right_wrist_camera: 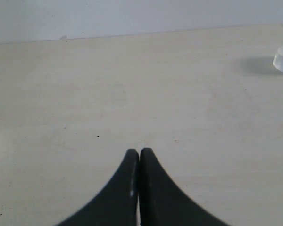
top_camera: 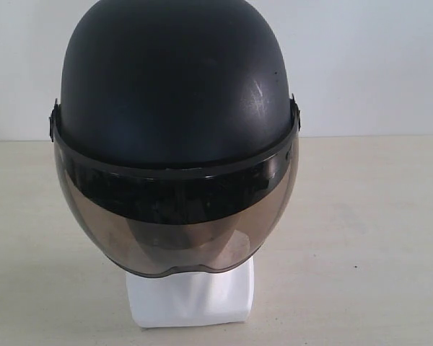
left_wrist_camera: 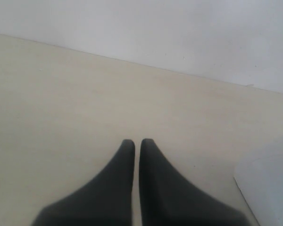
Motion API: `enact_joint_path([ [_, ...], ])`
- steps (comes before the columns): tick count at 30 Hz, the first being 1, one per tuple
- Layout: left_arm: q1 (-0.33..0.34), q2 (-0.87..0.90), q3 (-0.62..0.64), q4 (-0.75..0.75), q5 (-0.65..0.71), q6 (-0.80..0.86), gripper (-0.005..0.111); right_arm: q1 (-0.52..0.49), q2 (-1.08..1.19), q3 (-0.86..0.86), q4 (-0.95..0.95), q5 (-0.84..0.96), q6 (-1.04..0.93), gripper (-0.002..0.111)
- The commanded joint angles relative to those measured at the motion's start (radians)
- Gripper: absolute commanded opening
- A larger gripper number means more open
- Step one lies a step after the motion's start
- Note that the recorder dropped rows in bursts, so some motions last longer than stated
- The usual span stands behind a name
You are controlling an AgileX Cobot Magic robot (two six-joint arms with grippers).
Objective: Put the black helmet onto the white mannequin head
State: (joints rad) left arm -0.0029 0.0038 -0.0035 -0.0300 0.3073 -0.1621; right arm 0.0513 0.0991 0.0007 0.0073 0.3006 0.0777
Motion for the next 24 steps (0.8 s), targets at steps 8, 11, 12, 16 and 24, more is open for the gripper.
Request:
enact_joint_path([
  [8, 0.002, -0.004, 0.004, -0.006, -0.001, 0.006, 0.004, -0.003, -0.006, -0.001, -0.007, 0.001, -0.001, 0.0],
  [11, 0.002, -0.004, 0.004, -0.006, -0.001, 0.006, 0.004, -0.003, -0.006, -0.001, -0.007, 0.001, -0.001, 0.0],
  [12, 0.002, -0.004, 0.004, -0.006, -0.001, 0.006, 0.004, -0.003, -0.006, -0.001, -0.007, 0.001, -0.001, 0.0],
  [16, 0.002, -0.004, 0.004, -0.006, -0.001, 0.006, 0.004, -0.003, -0.006, -0.001, -0.007, 0.001, -0.001, 0.0],
  [24, 0.002, -0.004, 0.004, -0.006, -0.001, 0.006, 0.004, -0.003, -0.006, -0.001, -0.007, -0.031, -0.001, 0.0],
])
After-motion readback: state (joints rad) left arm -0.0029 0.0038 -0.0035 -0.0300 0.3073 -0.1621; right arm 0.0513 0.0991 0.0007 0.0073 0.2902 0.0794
